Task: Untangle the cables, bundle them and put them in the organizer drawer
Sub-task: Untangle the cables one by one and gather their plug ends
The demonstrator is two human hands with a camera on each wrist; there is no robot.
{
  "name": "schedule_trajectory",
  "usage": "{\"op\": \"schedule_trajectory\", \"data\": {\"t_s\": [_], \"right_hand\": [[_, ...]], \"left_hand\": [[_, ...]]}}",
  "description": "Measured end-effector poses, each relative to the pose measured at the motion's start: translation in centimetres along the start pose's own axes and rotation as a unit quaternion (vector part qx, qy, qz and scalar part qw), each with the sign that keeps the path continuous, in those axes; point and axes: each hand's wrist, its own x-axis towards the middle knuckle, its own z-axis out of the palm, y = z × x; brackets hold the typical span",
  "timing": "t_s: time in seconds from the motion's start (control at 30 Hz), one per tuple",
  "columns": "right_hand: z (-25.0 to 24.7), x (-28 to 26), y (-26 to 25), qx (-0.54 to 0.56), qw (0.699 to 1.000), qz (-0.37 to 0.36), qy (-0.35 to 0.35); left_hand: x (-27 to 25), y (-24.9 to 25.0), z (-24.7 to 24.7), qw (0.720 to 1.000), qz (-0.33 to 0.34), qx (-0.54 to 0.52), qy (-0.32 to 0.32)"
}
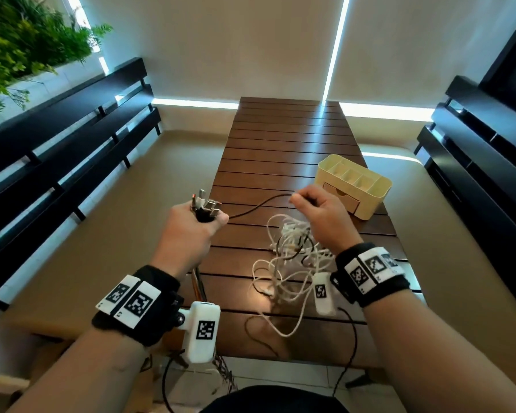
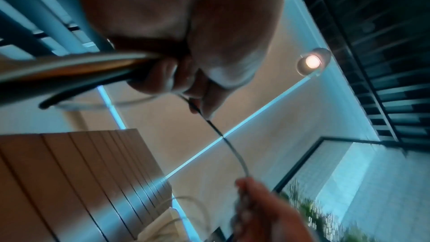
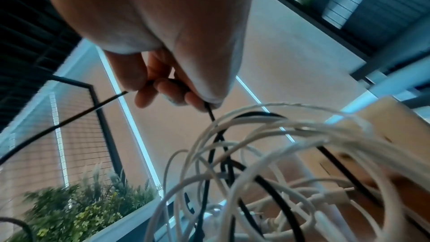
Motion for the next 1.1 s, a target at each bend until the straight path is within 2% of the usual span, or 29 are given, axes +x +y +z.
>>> {"op": "schedule_trajectory", "data": {"t_s": [0.07,0.13,0.2,0.27,0.33,0.47,0.6,0.7,0.77,0.87,0.97,1.03,1.1], "right_hand": [[-0.5,1.0,-1.0,-0.048,0.997,-0.066,-0.004],[0.1,1.2,-1.1,-0.107,0.987,-0.107,-0.05],[1.0,0.9,-0.5,-0.135,0.977,-0.145,-0.078],[1.9,0.5,0.1,-0.13,0.973,-0.174,-0.076],[2.2,0.4,0.4,-0.118,0.974,-0.186,-0.062],[1.8,-0.1,0.8,-0.087,0.98,-0.161,-0.074],[2.4,-1.7,2.2,-0.031,0.988,-0.028,-0.149],[3.1,-3.2,4.0,-0.055,0.98,0.017,-0.192],[3.2,-3.1,4.9,-0.067,0.98,0.019,-0.185],[3.1,-1.8,5.7,-0.144,0.978,-0.042,-0.145],[3.0,-1.2,7.0,-0.21,0.97,-0.06,-0.106],[2.8,-1.5,7.8,-0.271,0.958,-0.08,-0.05],[2.6,-2.2,8.7,-0.269,0.956,-0.12,0.007]], "left_hand": [[0.0,0.4,0.3,1.0,0.022,-0.001,0.002],[-0.2,1.4,0.9,0.998,0.055,-0.005,0.0],[-0.4,2.5,1.9,0.995,0.092,0.022,-0.033],[-0.2,2.7,2.9,0.986,0.123,0.083,-0.076],[0.4,2.2,3.5,0.978,0.122,0.131,-0.109],[0.7,1.7,4.2,0.969,0.13,0.18,-0.107],[0.3,1.9,4.4,0.984,0.136,0.106,-0.047],[0.5,2.3,3.4,0.993,0.114,0.033,-0.015],[0.0,2.6,3.0,0.993,0.119,0.024,0.007],[-0.7,3.1,2.3,0.99,0.126,0.028,0.055],[-0.7,3.2,1.1,0.989,0.11,0.01,0.096],[-0.3,3.0,0.3,0.99,0.084,-0.001,0.115],[0.2,2.4,-0.2,0.991,0.057,-0.009,0.122]]}}
